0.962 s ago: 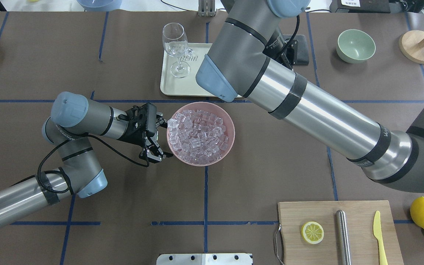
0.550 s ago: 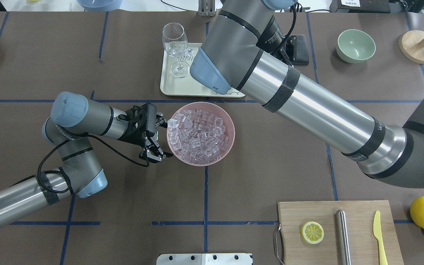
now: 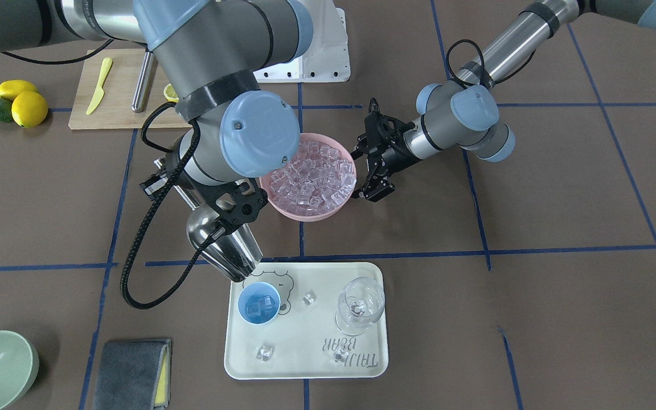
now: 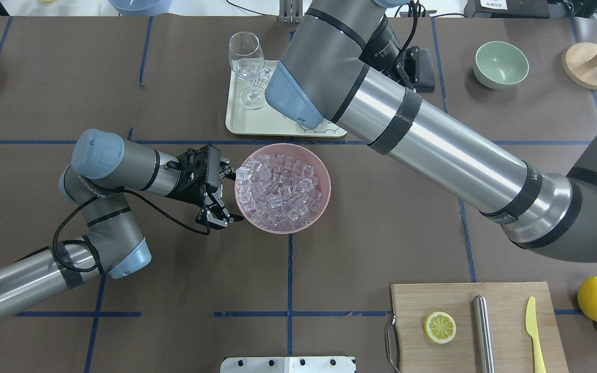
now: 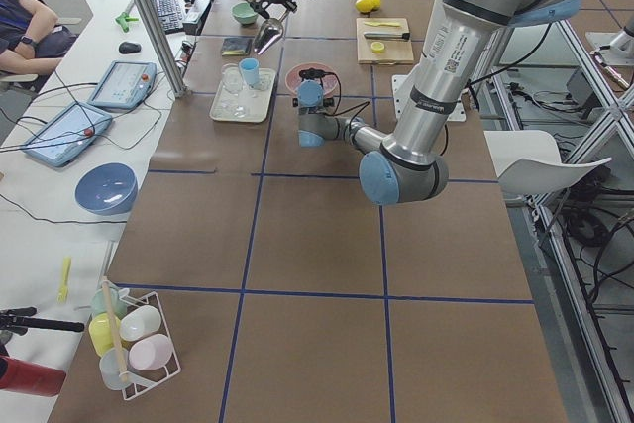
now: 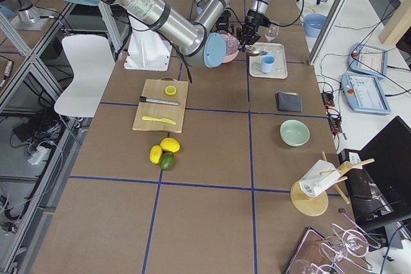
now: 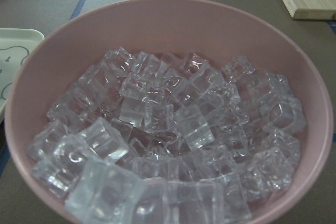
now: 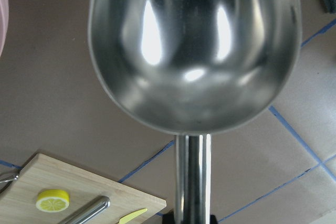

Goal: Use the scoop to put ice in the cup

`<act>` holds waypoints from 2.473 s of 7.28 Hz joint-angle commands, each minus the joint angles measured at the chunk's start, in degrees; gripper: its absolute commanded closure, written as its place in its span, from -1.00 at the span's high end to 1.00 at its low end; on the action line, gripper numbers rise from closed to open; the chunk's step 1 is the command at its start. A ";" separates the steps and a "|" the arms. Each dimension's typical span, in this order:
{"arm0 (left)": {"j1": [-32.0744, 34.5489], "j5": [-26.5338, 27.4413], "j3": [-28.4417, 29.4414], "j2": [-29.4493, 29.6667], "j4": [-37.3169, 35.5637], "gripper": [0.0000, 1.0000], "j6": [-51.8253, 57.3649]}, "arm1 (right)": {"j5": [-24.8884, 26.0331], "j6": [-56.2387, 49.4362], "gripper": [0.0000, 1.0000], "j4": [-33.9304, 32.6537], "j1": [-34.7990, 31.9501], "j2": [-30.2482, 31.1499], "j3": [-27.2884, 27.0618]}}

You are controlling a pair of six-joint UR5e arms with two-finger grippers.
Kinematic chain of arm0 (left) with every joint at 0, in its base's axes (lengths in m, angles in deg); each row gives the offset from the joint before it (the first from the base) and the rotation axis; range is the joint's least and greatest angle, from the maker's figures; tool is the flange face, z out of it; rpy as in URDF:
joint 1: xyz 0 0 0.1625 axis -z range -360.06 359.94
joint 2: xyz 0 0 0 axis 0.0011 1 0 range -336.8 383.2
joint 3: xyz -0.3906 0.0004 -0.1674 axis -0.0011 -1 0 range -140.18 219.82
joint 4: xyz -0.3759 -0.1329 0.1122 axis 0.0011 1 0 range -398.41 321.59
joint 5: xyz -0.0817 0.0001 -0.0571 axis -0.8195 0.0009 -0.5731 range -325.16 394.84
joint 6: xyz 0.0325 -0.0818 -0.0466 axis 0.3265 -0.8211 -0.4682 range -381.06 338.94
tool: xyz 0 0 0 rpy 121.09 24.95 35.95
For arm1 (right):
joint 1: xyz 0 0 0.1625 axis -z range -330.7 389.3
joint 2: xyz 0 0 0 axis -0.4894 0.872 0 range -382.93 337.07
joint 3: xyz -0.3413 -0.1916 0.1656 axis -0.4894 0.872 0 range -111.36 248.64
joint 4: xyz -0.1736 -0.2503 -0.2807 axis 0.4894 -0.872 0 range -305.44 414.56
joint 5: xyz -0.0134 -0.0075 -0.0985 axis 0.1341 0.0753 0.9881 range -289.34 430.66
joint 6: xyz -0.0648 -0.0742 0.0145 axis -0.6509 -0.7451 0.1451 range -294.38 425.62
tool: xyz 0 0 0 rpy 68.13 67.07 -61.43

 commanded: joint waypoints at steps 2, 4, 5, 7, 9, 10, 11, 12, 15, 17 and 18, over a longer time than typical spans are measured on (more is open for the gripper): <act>0.00 0.00 0.00 0.00 0.07 0.98 0.00 | -0.10 -0.20 -1.00 -0.01 -0.15 -0.13 -0.08; 0.00 0.00 0.00 0.00 0.07 0.98 0.00 | -1.84 -0.20 -1.00 0.16 -1.37 -0.48 -0.70; 0.09 0.00 0.00 0.00 -0.02 0.98 0.00 | -5.08 -0.03 -1.00 0.34 -2.94 -0.39 -1.48; 0.26 0.00 0.00 -0.09 0.07 0.98 0.00 | -8.96 0.76 -1.00 0.16 -5.93 0.05 -4.47; 0.70 0.00 0.00 -0.26 0.07 0.98 0.00 | -11.42 1.03 -1.00 0.34 -7.87 3.88 -11.11; 0.88 0.00 0.00 -0.26 0.07 0.98 0.00 | -13.70 2.51 -1.00 0.43 -9.27 8.44 -17.60; 0.97 0.00 0.00 -0.35 0.07 0.98 0.00 | -17.81 9.14 -1.00 0.43 -10.77 13.18 -23.40; 1.06 0.00 0.00 -0.35 0.07 0.98 0.00 | -18.72 16.34 -1.00 1.21 -10.87 20.02 -31.38; 1.14 0.00 -0.09 -0.44 0.07 0.98 0.00 | -19.87 31.47 -1.00 2.36 -11.13 33.33 -46.90; 1.06 0.00 -0.09 -0.44 0.07 0.98 0.00 | -20.92 38.09 -1.00 10.39 -10.17 43.15 -51.75; 1.06 0.00 -0.09 -0.44 0.07 0.98 0.00 | -21.10 43.78 -1.00 16.27 -7.90 47.46 -52.29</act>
